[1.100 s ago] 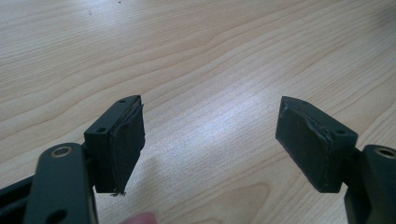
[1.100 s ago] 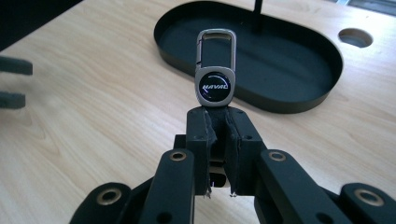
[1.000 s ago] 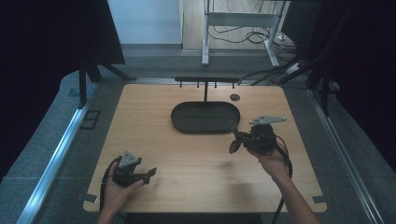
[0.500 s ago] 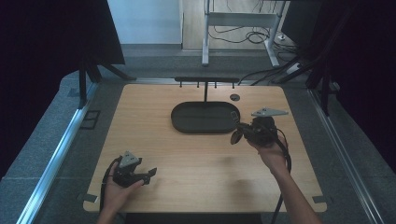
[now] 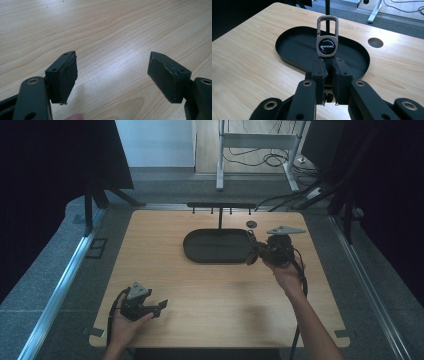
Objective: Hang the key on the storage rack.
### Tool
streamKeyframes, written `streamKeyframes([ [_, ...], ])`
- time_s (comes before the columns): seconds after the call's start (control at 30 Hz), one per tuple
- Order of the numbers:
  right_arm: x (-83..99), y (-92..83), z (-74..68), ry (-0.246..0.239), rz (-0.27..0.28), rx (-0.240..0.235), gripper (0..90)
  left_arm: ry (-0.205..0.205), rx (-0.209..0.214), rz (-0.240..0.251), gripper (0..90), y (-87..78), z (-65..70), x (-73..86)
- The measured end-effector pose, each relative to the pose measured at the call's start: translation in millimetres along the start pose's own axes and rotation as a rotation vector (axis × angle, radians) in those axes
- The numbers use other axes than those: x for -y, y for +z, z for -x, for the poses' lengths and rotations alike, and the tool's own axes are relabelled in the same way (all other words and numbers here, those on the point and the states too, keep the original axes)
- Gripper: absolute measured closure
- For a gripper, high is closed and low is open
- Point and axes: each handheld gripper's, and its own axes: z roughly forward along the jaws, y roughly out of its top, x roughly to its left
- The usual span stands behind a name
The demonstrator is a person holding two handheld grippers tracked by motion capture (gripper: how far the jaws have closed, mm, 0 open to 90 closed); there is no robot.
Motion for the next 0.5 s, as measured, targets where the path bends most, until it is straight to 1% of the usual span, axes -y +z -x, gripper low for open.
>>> streamKeyframes([
  [0.07,-1.1,0.9,0.2,0.000,0.001,0.003,80.4,0.002,0.000,-0.003,24.5,-0.3,-0.5,0.0],
  [0.2,-7.1,6.7,-0.4,-0.002,0.000,0.025,80.4,-0.002,-0.001,0.000,24.5,-0.6,-1.2,0.2],
  [0.27,-12.2,9.1,-1.0,0.003,0.010,0.029,80.4,-0.004,-0.001,0.001,24.5,-0.7,-1.7,0.3],
  [0.33,-13.4,9.6,-1.2,0.003,0.014,0.031,80.4,-0.005,-0.002,0.002,24.5,-0.8,-2.0,0.4],
  [0.37,-16.8,10.8,-2.7,0.000,0.024,0.049,80.4,-0.005,-0.002,0.002,24.5,-0.8,-2.1,0.4],
  [0.5,-21.9,13.5,-5.1,0.000,0.036,0.061,80.4,-0.003,-0.001,0.002,24.4,-0.9,-1.6,0.3],
])
